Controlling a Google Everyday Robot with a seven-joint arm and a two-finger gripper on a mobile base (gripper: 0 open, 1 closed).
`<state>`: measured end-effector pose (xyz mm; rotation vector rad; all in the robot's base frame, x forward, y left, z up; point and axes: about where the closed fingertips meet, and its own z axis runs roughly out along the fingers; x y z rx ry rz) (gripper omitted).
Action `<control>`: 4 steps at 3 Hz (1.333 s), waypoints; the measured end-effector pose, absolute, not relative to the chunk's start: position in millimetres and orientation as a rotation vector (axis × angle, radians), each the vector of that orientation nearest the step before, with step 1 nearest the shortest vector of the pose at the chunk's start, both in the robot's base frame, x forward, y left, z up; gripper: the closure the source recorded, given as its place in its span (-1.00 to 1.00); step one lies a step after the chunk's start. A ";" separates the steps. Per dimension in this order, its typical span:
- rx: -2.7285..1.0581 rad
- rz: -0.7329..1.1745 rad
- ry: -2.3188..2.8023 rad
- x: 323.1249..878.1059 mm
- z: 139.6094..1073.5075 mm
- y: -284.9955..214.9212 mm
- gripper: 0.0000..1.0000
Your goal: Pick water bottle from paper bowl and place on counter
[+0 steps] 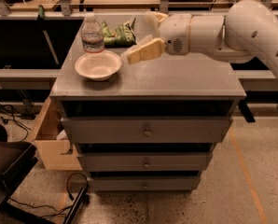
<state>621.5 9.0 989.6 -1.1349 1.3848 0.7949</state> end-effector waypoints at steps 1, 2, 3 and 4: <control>-1.132 0.835 1.382 632.3 974.3 32.9 -1.00; -1.125 0.861 1.389 641.0 961.3 47.7 -1.00; -1.128 0.879 1.391 648.6 955.6 59.8 -1.00; -1.142 0.908 1.384 656.6 955.1 74.6 -1.00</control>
Offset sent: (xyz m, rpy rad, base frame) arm 0.0321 0.0498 -0.0447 0.0423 0.0649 0.0277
